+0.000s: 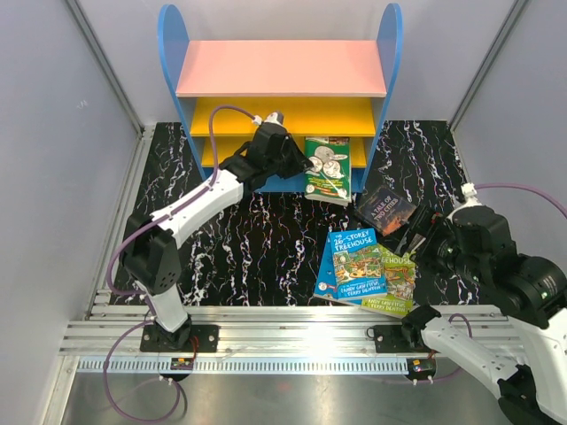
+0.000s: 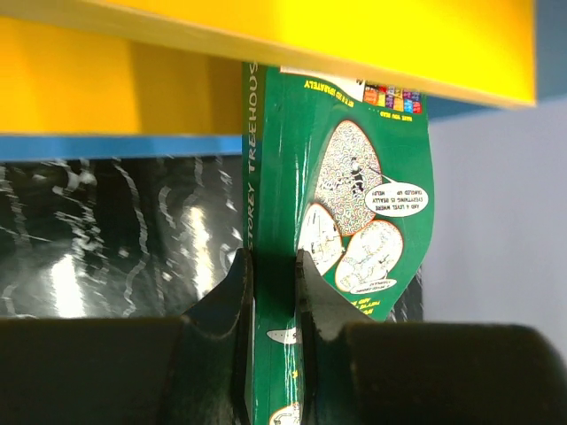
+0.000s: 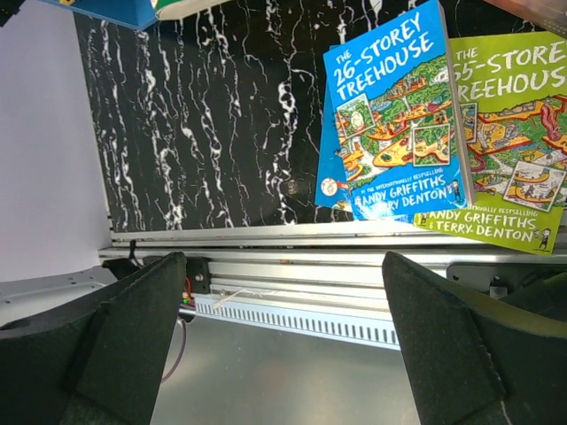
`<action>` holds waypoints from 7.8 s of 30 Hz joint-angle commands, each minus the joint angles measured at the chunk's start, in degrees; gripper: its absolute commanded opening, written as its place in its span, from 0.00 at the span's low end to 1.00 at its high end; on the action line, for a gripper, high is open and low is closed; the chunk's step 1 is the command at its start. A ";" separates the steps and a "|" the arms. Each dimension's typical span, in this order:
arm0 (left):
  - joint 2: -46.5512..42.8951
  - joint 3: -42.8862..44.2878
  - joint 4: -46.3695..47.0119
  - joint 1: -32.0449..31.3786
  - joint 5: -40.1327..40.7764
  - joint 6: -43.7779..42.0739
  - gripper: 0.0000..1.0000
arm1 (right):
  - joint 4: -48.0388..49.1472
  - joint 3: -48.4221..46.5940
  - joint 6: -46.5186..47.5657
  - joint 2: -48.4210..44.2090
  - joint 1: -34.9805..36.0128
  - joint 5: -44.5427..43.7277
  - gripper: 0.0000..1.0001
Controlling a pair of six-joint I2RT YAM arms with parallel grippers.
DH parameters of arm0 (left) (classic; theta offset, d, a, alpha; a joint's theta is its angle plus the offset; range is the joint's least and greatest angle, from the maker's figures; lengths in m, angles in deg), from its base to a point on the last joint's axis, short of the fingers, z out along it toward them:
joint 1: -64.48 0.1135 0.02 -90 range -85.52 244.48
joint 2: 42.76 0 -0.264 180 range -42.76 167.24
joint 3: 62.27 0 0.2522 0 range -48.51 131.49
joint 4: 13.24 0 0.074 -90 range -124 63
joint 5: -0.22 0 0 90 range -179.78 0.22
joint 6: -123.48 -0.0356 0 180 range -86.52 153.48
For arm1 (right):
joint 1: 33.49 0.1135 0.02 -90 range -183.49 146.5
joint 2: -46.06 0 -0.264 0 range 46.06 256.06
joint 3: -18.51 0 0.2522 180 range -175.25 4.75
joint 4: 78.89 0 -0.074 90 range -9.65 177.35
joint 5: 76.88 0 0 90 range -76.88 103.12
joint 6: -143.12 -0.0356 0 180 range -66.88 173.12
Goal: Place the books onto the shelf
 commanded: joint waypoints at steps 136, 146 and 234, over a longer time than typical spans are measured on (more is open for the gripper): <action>-14.20 -41.10 39.16 -18.71 -13.60 29.17 0.00 | 41.02 40.96 -14.75 9.55 -18.15 41.30 0.00; -15.35 -20.27 22.08 -15.46 -16.47 12.98 0.00 | 15.89 18.22 0.01 9.56 -18.06 28.31 0.97; 21.65 -0.75 51.35 6.16 -19.22 32.66 0.38 | 29.24 -20.72 8.28 72.55 -18.06 9.05 0.00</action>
